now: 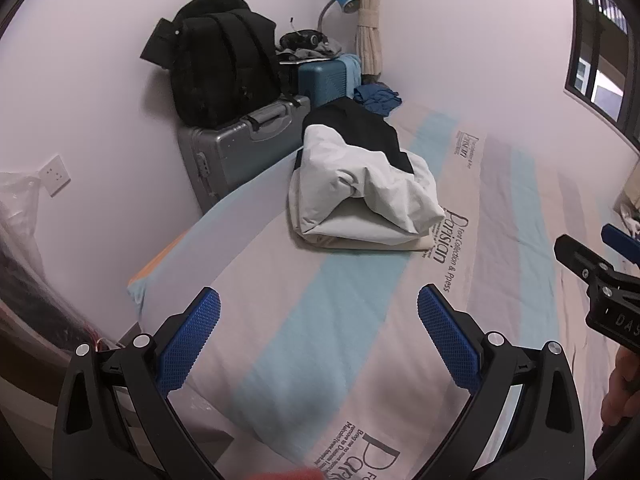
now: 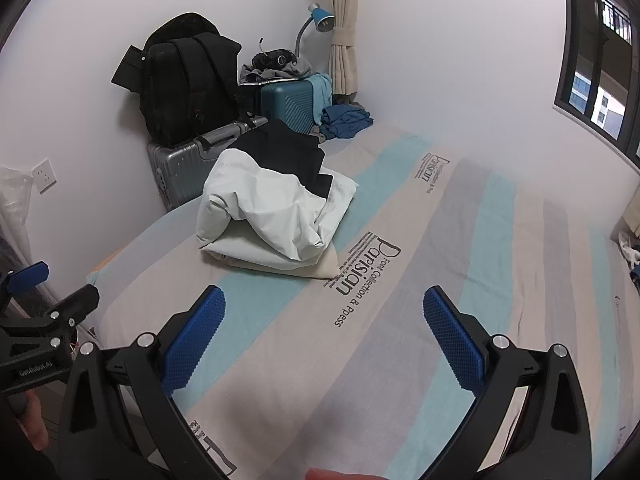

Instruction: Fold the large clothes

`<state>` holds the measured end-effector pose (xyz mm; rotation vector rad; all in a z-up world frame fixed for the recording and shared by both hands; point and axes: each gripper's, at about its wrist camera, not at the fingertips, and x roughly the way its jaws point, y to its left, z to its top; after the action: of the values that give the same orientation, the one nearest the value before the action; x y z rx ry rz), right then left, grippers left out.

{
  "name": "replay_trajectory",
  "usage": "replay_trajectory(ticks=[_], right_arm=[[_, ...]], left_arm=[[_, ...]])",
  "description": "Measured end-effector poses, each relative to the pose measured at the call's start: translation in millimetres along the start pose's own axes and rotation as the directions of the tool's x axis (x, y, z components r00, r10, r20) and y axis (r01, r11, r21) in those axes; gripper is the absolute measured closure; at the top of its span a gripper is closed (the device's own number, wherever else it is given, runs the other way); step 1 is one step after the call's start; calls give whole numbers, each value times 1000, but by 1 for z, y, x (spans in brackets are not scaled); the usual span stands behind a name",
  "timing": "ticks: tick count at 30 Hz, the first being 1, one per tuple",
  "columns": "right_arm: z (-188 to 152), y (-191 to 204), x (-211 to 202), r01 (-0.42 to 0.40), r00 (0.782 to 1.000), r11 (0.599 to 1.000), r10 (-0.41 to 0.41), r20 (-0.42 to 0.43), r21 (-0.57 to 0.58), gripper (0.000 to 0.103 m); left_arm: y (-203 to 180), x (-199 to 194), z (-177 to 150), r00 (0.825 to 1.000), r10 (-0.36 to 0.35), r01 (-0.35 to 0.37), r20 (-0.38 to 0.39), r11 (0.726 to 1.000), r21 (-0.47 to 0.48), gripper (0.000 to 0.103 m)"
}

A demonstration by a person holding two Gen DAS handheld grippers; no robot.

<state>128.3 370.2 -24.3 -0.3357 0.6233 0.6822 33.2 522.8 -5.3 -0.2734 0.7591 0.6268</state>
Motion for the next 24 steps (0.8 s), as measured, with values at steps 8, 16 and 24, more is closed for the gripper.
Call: replay_trajectory(ticks=[8, 16, 24], right_arm=[[-2, 2, 5, -15, 1000, 1000, 15, -17, 15, 8], [0, 3, 12, -35, 999, 999, 35, -39, 18, 8], [0, 3, 18, -51, 997, 999, 52, -50, 13, 8]], left_arm=[[7, 6, -2, 999, -36, 35, -24, 999, -20, 6], [2, 8, -2, 999, -42, 42, -30, 999, 0, 6], [5, 12, -2, 998, -48, 48, -43, 999, -12, 6]])
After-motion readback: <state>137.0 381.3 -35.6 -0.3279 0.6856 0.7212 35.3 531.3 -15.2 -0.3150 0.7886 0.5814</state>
